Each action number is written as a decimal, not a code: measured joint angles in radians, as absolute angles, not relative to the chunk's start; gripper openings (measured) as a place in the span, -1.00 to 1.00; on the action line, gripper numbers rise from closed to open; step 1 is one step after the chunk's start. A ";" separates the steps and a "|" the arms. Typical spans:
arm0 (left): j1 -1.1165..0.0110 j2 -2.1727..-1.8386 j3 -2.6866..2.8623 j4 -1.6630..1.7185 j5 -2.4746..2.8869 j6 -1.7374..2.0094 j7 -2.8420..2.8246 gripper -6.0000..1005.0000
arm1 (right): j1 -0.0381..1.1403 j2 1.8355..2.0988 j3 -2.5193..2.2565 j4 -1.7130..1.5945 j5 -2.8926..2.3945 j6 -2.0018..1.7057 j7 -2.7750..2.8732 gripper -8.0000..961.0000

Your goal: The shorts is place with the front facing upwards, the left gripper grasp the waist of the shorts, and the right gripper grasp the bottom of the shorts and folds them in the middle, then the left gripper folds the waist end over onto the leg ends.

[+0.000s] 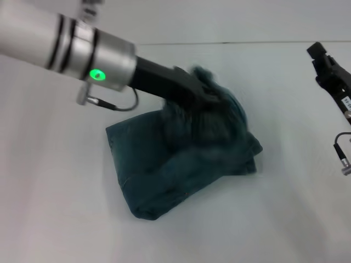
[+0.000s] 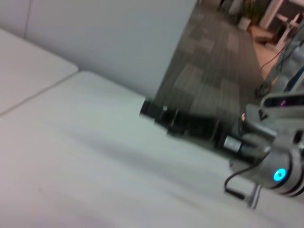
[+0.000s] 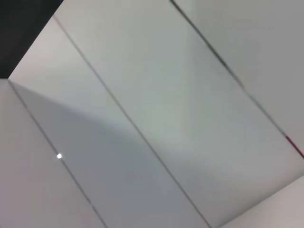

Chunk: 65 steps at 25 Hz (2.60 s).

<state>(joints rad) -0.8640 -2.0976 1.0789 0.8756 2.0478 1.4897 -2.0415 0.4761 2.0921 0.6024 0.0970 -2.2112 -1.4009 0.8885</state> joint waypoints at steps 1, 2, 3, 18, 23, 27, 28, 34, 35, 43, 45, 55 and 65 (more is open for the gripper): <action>-0.864 -2.104 1.091 0.871 2.049 1.470 -2.042 -0.64 | 0.475 2.092 0.606 0.095 -2.211 -1.399 0.892 -0.98; -0.861 -2.119 1.112 0.867 2.055 1.437 -2.042 -0.64 | 0.474 2.092 0.609 0.094 -2.212 -1.396 0.893 -0.97; -0.859 -2.129 1.122 0.866 2.064 1.413 -2.042 -0.63 | 0.473 2.092 0.609 0.091 -2.212 -1.393 0.893 -0.97; -0.707 -2.158 1.059 0.979 1.994 1.392 -2.021 0.11 | 0.473 2.082 0.538 0.052 -2.220 -1.394 0.919 -0.89; -0.578 -2.160 0.954 0.956 1.780 1.419 -1.886 0.46 | 0.513 2.079 0.428 -0.042 -2.220 -1.416 1.034 -0.87; -0.498 -2.159 0.876 0.895 1.672 1.465 -1.762 0.70 | 0.546 2.070 0.304 -0.129 -2.220 -1.527 1.092 -0.84; -0.482 -2.157 0.857 0.885 1.666 1.474 -1.748 0.71 | 0.558 2.067 0.256 -0.169 -2.220 -1.570 1.121 -0.84; -0.400 -2.118 0.802 0.819 1.677 1.563 -1.708 0.73 | 0.597 2.059 -0.077 -0.507 -2.220 -1.857 1.359 -0.38; -0.389 -2.113 0.791 0.812 1.687 1.587 -1.699 0.72 | 0.596 2.059 -0.119 -0.557 -2.220 -1.893 1.393 -0.22; -0.318 -2.109 0.649 0.861 1.888 1.830 -1.680 0.72 | 0.500 2.040 -0.395 -0.820 -2.220 -1.980 1.627 0.57; -0.302 -2.111 0.636 0.881 1.922 1.842 -1.680 0.72 | 0.479 2.033 -0.405 -0.820 -2.220 -1.973 1.623 0.60; -0.279 -2.129 0.635 0.936 1.994 1.824 -1.691 0.72 | 0.441 2.036 -0.412 -0.813 -2.233 -1.904 1.586 0.63; -0.285 -2.141 0.643 0.933 2.048 1.728 -1.687 0.71 | 0.443 2.036 -0.417 -0.802 -2.234 -1.870 1.583 0.62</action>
<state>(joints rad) -0.2846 -2.1412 0.6433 0.9327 2.0482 1.7281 -1.6866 0.4431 2.0357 -0.4172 -0.8016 -2.2335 -1.8699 1.5833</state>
